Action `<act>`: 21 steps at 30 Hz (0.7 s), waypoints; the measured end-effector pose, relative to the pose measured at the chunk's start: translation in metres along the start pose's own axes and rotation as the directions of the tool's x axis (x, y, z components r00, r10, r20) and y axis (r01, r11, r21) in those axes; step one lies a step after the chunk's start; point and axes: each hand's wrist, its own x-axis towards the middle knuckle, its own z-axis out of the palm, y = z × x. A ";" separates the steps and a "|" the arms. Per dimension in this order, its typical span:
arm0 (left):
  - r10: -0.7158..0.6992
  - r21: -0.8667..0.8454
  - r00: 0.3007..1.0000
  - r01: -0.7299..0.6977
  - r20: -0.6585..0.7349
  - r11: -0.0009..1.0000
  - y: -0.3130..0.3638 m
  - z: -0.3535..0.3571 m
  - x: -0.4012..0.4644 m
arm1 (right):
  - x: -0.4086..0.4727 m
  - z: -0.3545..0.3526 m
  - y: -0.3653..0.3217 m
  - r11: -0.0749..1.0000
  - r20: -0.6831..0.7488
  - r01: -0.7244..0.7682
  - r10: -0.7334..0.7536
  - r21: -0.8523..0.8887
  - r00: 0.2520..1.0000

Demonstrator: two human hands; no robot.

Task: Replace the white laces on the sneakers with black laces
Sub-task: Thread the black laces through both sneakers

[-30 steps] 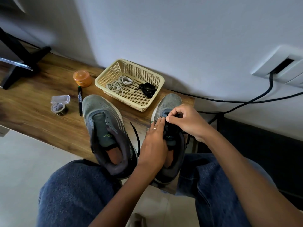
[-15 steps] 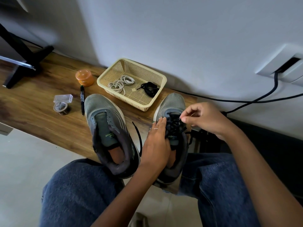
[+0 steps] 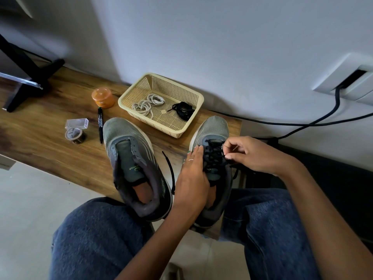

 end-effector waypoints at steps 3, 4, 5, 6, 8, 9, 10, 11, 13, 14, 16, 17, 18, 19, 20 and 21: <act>0.001 0.007 1.000 -0.001 -0.010 1.000 0.000 0.001 0.000 | -0.001 0.001 0.001 0.998 0.010 -0.007 0.007 0.068 1.000; 0.003 0.005 1.000 -0.003 -0.011 1.000 0.001 0.001 -0.001 | -0.001 0.001 0.001 0.996 0.012 -0.009 0.008 0.093 1.000; 0.003 0.001 1.000 -0.003 -0.007 1.000 0.001 0.000 -0.001 | -0.001 0.002 0.001 0.993 0.018 -0.015 0.013 0.114 1.000; 0.002 -0.005 1.000 -0.002 -0.001 1.000 0.002 0.000 -0.002 | -0.002 0.001 0.001 0.991 0.027 -0.022 0.019 0.130 0.999; 0.002 -0.009 1.000 -0.002 0.005 1.000 0.003 0.000 -0.003 | -0.003 0.001 0.002 0.989 0.044 -0.036 0.030 0.145 0.999; 0.004 -0.006 1.000 -0.004 0.002 1.000 0.003 0.000 -0.003 | -0.003 0.001 0.002 0.987 0.046 -0.042 0.035 0.153 0.998; 0.002 -0.005 1.000 -0.002 -0.002 1.000 0.002 0.000 -0.003 | -0.003 0.001 0.001 0.985 0.034 -0.042 0.037 0.166 0.999; -0.006 -0.012 1.000 0.006 -0.005 1.000 0.001 0.001 -0.002 | -0.004 0.002 0.000 0.982 0.001 -0.040 0.040 0.183 0.999; -0.038 -0.045 0.999 0.037 -0.013 0.998 -0.001 0.000 0.000 | -0.004 0.003 -0.003 0.979 -0.101 -0.031 0.052 0.200 0.993; -0.050 -0.061 0.999 0.049 -0.017 0.997 -0.001 0.000 0.001 | -0.004 0.003 -0.005 0.981 -0.140 -0.031 0.059 0.193 0.988; -0.059 -0.076 0.998 0.058 -0.020 0.995 -0.001 -0.001 0.002 | -0.003 0.005 -0.008 0.988 -0.179 -0.035 0.062 0.151 0.982; -0.063 -0.078 0.998 0.061 -0.020 0.995 0.000 -0.001 0.002 | -0.002 0.007 -0.009 0.992 -0.198 -0.035 0.058 0.119 0.978; -0.070 -0.076 0.997 0.068 -0.022 0.995 0.000 -0.002 0.002 | 0.000 0.009 -0.010 0.996 -0.222 -0.030 0.048 0.084 0.974; -0.076 -0.075 0.997 0.074 -0.027 0.994 0.000 -0.001 0.002 | 0.000 0.011 -0.011 0.998 -0.242 -0.025 0.036 0.052 0.970; -0.078 -0.074 0.996 0.075 -0.035 0.994 0.000 -0.001 0.002 | 0.001 0.013 -0.010 1.000 -0.253 -0.014 0.020 0.027 0.967; -0.077 -0.071 0.996 0.074 -0.042 0.995 0.000 -0.002 0.003 | 0.002 0.015 -0.010 1.000 -0.253 -0.002 0.005 0.009 0.967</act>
